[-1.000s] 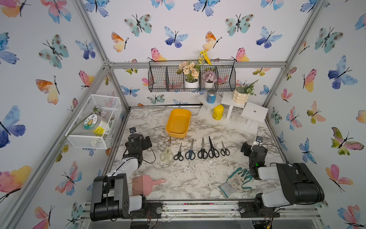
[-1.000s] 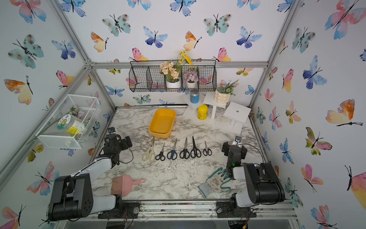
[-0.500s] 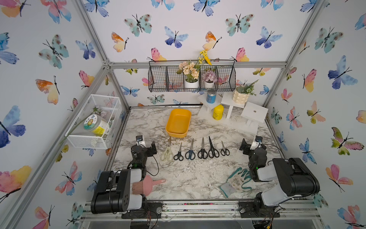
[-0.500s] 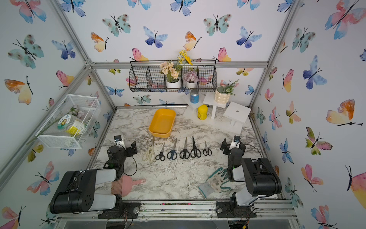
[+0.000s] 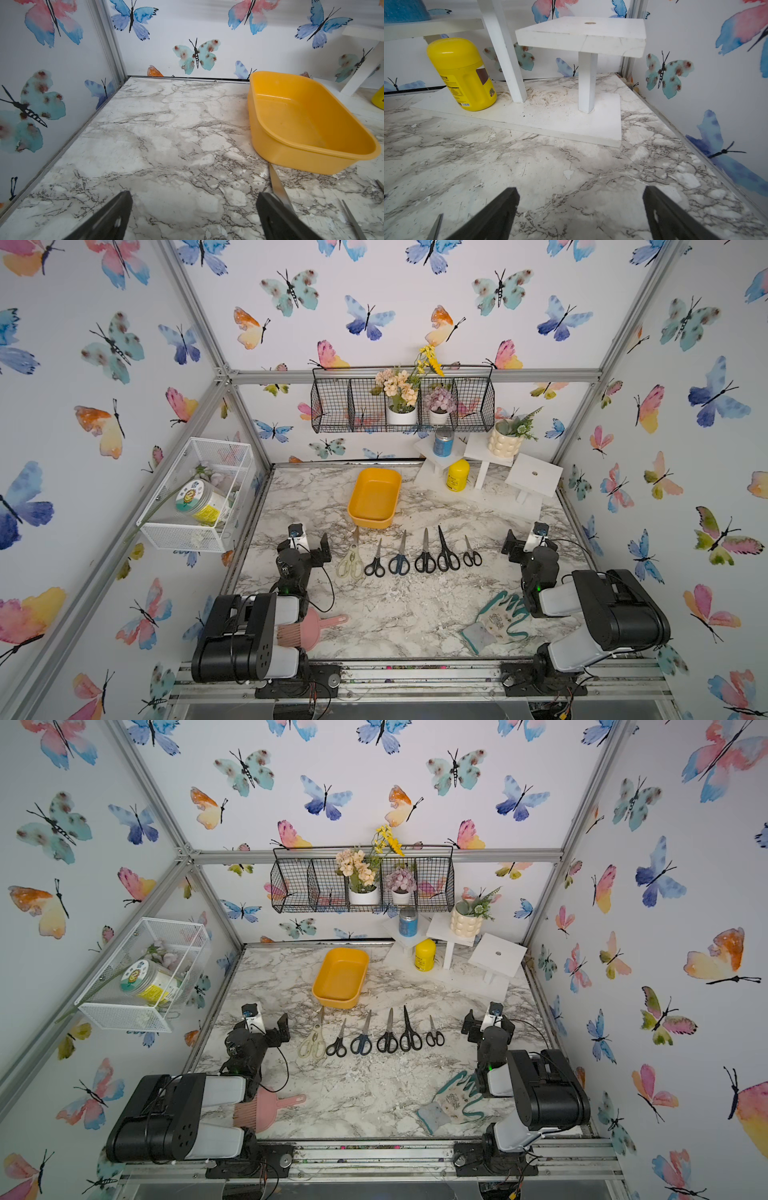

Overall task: Take the scissors out of the storage box
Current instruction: Reset both arms

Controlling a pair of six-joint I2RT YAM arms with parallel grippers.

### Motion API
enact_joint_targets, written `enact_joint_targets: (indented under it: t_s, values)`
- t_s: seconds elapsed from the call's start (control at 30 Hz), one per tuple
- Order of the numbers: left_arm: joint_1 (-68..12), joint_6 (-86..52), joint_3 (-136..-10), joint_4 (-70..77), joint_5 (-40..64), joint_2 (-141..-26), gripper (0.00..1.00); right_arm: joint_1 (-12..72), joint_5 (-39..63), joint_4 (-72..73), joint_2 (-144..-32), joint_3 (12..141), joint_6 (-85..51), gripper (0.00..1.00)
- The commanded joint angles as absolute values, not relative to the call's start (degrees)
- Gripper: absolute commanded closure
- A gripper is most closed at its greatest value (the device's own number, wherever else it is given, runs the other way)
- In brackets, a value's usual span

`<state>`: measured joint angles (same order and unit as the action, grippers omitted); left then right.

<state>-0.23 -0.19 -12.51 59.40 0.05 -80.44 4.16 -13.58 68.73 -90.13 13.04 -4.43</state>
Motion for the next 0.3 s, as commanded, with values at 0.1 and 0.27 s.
enact_joint_targets:
  t_s: [0.1, 0.27]
  values:
    - [-0.35, 0.35, -12.24, 60.97, 1.16, -80.84, 0.02, 4.13, -12.66, 68.66, -89.56, 13.76, -4.04, 0.01]
    - [-0.39, 0.35, -12.19, 61.06, 1.13, -80.78, 0.01, 4.13, -12.66, 68.67, -89.56, 13.75, -4.04, 0.01]
